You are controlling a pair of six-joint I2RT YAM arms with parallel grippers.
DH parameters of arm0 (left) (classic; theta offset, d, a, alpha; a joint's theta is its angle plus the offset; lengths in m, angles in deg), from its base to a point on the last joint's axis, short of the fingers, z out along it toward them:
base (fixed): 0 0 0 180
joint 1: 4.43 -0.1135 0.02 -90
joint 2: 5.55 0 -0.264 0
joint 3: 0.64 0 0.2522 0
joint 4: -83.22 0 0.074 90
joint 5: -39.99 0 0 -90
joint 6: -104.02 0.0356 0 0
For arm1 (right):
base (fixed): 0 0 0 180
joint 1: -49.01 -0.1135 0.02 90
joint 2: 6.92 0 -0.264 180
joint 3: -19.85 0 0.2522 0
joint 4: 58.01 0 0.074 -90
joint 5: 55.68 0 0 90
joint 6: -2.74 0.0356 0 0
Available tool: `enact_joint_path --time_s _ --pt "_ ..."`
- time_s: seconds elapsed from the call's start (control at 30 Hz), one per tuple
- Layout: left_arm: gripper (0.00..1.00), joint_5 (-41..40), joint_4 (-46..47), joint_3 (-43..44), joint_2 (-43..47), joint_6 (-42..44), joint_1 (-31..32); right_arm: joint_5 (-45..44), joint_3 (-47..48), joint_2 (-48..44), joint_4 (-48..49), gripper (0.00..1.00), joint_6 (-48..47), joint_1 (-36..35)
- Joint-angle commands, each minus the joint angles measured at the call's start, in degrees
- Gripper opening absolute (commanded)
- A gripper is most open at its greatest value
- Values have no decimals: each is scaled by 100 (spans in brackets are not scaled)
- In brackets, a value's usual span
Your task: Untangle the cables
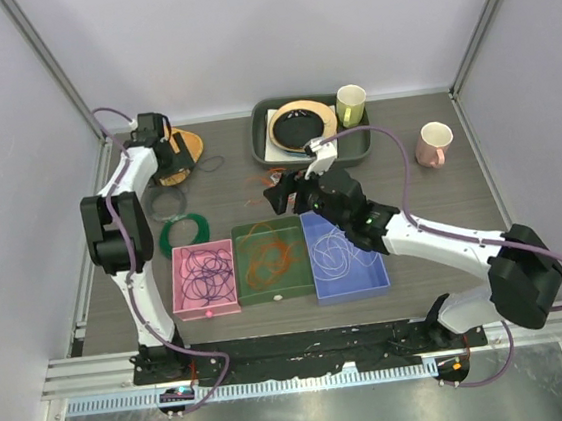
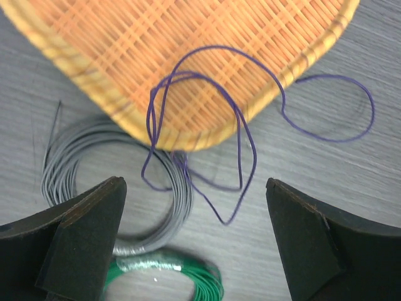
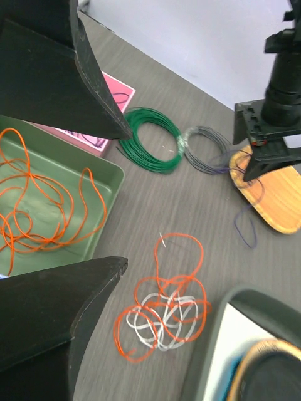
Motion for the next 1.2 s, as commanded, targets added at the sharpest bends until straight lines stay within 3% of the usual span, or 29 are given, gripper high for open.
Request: enact_joint_path --time_s 0.0,0.07,0.1,0.17,0.23,0.27,0.3,0.33,0.43,0.8,1.17 --pt "92 -161 -251 713 -491 533 -3 -691 -114 -396 146 80 -244 22" --pt "87 -152 -400 1012 -633 551 -3 -753 -167 -475 137 80 -244 22" --pt "76 -108 -444 1100 -695 560 -3 -814 -185 -493 137 80 -244 22" --pt "68 -82 -550 1320 -827 586 -3 -868 -202 -511 94 80 -244 31" --pt "52 -125 -611 1487 -949 639 -3 -894 -194 -537 15 80 -244 22" --pt "41 -195 -760 1557 -976 639 -3 -929 -220 -572 -3 80 -236 31" --pt "10 -213 -831 1697 -1003 648 -3 -947 -246 -589 -3 80 -227 31" --pt "0 -213 -1058 1803 -1020 648 -3 -1016 -264 -642 -12 80 -227 31" --pt "0 -21 -1174 1910 -802 587 -3 -1131 -325 -721 -21 80 -235 31" --pt "0 1200 -173 1048 2158 -151 23 -1404 -650 -1134 84 80 -253 40" --pt "0 1729 -638 908 3927 -1162 269 -1246 -861 -1460 155 80 -209 48"
